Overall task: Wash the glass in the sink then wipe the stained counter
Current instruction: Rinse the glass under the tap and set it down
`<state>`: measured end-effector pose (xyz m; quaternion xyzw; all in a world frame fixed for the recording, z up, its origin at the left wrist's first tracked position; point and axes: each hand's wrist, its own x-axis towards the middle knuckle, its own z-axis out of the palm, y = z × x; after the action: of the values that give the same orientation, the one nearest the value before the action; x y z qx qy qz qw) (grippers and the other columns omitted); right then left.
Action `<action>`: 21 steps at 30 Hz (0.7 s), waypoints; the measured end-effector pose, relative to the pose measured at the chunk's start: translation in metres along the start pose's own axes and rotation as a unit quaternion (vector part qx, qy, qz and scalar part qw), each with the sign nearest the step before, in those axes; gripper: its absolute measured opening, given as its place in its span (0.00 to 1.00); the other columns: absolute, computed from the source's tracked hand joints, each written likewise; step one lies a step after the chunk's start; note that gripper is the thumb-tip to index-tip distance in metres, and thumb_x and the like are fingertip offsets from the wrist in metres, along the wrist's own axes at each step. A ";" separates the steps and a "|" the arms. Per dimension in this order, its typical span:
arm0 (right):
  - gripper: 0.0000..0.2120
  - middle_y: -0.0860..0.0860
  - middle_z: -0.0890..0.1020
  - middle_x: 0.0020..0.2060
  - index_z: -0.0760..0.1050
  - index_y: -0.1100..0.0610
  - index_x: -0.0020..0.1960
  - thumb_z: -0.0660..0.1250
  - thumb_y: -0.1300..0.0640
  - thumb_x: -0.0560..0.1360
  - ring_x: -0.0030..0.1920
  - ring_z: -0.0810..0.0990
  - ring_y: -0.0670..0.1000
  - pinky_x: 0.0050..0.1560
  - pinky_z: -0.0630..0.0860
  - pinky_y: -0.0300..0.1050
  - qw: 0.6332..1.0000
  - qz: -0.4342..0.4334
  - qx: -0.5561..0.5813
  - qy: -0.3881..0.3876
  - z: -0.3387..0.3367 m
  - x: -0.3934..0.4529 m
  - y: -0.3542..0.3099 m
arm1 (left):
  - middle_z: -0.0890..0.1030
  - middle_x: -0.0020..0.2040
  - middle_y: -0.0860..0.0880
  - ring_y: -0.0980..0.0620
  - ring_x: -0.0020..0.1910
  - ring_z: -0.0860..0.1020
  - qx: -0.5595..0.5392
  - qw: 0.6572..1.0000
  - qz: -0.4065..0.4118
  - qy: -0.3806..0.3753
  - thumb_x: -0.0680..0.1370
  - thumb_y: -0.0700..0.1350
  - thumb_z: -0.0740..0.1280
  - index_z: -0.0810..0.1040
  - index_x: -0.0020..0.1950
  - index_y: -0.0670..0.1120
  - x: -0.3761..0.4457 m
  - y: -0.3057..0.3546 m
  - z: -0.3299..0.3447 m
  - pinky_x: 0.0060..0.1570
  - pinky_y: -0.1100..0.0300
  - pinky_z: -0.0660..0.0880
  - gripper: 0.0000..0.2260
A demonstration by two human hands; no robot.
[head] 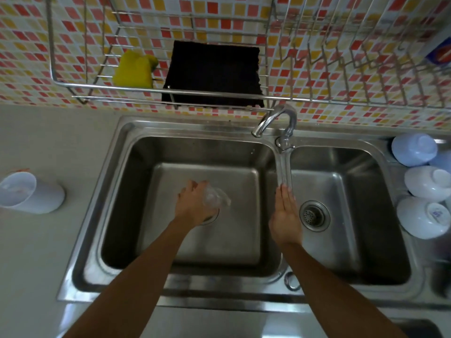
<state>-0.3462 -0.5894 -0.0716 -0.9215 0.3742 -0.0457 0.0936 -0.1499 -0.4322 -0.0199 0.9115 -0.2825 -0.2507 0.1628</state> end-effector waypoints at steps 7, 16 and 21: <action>0.31 0.63 0.61 0.73 0.58 0.68 0.74 0.56 0.68 0.71 0.75 0.58 0.59 0.74 0.57 0.55 1.000 -0.001 0.022 0.022 0.000 -0.001 -0.001 | 0.68 0.61 0.46 0.45 0.59 0.70 0.200 0.980 0.023 -0.005 0.66 0.60 0.74 0.65 0.68 0.54 0.006 -0.020 0.009 0.62 0.50 0.67 0.34; 0.31 0.63 0.62 0.73 0.59 0.67 0.74 0.57 0.69 0.71 0.75 0.59 0.59 0.74 0.56 0.54 0.999 -0.002 0.022 0.030 0.002 0.000 0.000 | 0.68 0.64 0.45 0.45 0.59 0.70 0.364 0.929 0.064 0.012 0.69 0.61 0.70 0.65 0.69 0.51 0.005 -0.021 -0.003 0.59 0.52 0.67 0.32; 0.29 0.63 0.63 0.72 0.60 0.68 0.73 0.53 0.68 0.72 0.74 0.60 0.59 0.74 0.57 0.55 0.999 0.003 0.029 0.036 0.004 0.000 0.000 | 0.67 0.64 0.46 0.46 0.60 0.69 0.443 0.890 0.108 0.008 0.69 0.57 0.72 0.67 0.68 0.51 0.007 -0.015 -0.014 0.58 0.53 0.67 0.31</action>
<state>-0.3457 -0.5890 -0.0754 -0.9150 0.3787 -0.0892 0.1066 -0.1309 -0.4223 -0.0173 0.8548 -0.4597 -0.0728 -0.2293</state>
